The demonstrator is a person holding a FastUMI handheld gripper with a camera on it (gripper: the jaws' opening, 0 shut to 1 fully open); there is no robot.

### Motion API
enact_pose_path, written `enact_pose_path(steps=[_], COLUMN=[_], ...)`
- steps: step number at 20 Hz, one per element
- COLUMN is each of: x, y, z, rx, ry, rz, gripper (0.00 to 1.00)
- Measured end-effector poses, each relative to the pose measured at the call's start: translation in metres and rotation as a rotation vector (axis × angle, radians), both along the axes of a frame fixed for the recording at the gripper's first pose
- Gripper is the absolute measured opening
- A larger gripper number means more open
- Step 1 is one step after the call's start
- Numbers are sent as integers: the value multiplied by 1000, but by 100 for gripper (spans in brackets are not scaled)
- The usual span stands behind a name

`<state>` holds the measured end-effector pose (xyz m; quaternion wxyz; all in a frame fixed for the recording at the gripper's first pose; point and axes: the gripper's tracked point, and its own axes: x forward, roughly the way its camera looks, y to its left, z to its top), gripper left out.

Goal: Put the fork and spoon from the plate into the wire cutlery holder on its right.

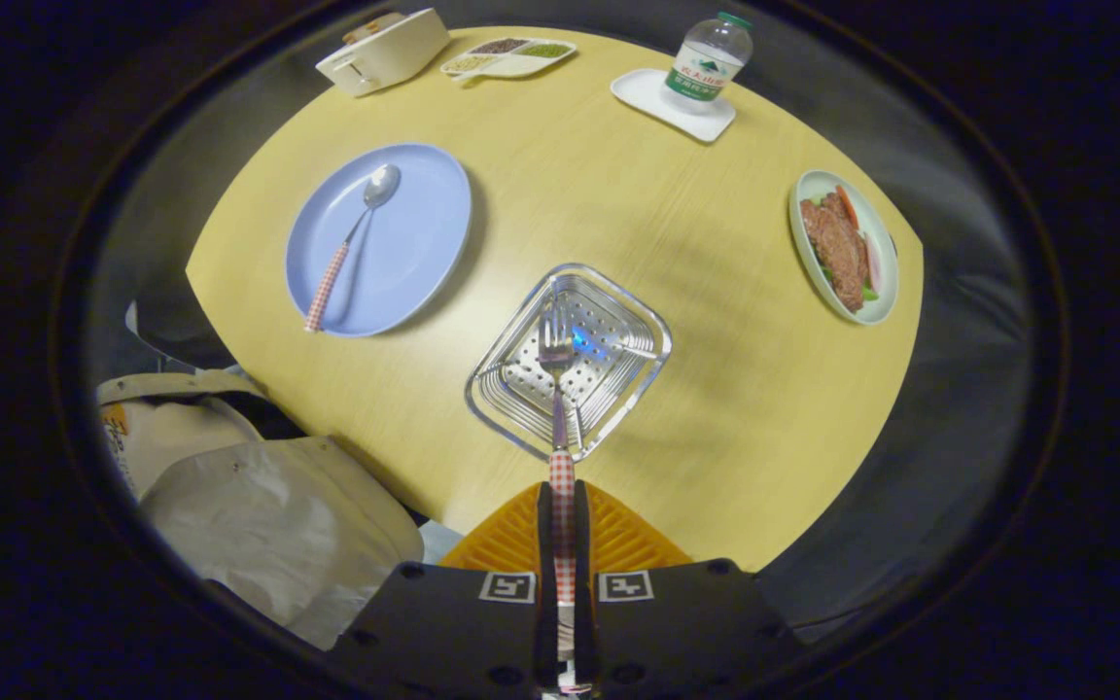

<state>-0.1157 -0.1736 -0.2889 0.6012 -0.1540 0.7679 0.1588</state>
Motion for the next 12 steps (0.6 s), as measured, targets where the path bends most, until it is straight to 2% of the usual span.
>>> enact_pose_path(steps=[3,12], x=[-4,-2], y=[-3,-3], z=[6,2], rx=[-14,-41], ry=[7,32], rz=[27,40], gripper=[9,10])
